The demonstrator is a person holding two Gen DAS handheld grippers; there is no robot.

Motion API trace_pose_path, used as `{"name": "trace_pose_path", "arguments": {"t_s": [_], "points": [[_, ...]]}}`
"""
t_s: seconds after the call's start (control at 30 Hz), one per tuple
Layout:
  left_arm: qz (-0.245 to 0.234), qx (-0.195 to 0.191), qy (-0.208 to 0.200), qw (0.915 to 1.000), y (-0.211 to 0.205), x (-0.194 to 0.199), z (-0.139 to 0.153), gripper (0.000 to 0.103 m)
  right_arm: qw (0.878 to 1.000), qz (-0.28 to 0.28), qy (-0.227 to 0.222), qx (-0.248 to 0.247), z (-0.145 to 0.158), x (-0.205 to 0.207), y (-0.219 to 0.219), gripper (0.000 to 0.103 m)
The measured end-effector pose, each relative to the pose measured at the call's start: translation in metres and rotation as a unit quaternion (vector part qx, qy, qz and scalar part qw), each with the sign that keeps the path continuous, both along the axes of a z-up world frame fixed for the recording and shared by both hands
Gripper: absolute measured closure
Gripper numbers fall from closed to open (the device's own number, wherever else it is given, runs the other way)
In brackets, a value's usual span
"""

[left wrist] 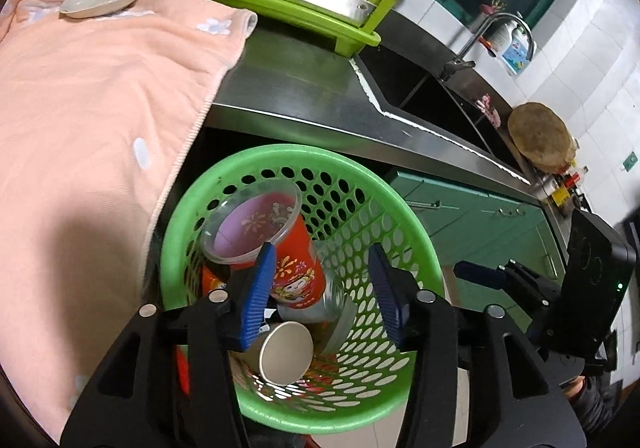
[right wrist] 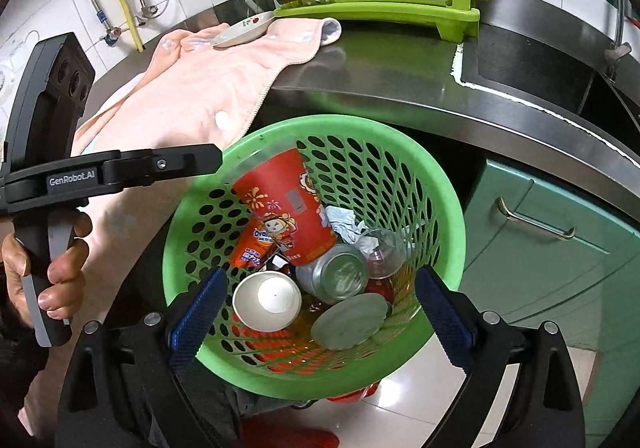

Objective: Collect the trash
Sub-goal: 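Carry the red cup and white lid over the basket and open both tools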

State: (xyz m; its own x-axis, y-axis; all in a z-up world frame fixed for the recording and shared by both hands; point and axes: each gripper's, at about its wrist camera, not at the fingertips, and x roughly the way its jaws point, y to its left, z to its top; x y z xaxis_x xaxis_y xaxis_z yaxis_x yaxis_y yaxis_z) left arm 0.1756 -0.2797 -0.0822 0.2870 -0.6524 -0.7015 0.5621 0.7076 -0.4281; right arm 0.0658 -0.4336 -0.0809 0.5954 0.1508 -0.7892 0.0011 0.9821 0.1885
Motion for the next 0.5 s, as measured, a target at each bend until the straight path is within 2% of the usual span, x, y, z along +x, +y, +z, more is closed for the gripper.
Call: {"name": "trace_pose_path", "arguments": {"t_s": [0.43, 0.47, 0.5], "points": [[0.042, 0.02, -0.064, 0.9969, 0.05, -0.031, 0.033, 0.039, 1.0, -0.005, -0.014, -0.01, 0.013, -0.013, 0.025, 0.011], [0.048, 0.023, -0.069, 0.9962, 0.054, -0.033, 0.036, 0.031, 1.0, -0.006, -0.017, -0.011, 0.016, -0.014, 0.029, 0.011], [0.057, 0.026, -0.078, 0.995, 0.061, -0.037, 0.039, 0.029, 1.0, -0.007, -0.019, -0.013, 0.018, -0.015, 0.032, 0.011]]}}
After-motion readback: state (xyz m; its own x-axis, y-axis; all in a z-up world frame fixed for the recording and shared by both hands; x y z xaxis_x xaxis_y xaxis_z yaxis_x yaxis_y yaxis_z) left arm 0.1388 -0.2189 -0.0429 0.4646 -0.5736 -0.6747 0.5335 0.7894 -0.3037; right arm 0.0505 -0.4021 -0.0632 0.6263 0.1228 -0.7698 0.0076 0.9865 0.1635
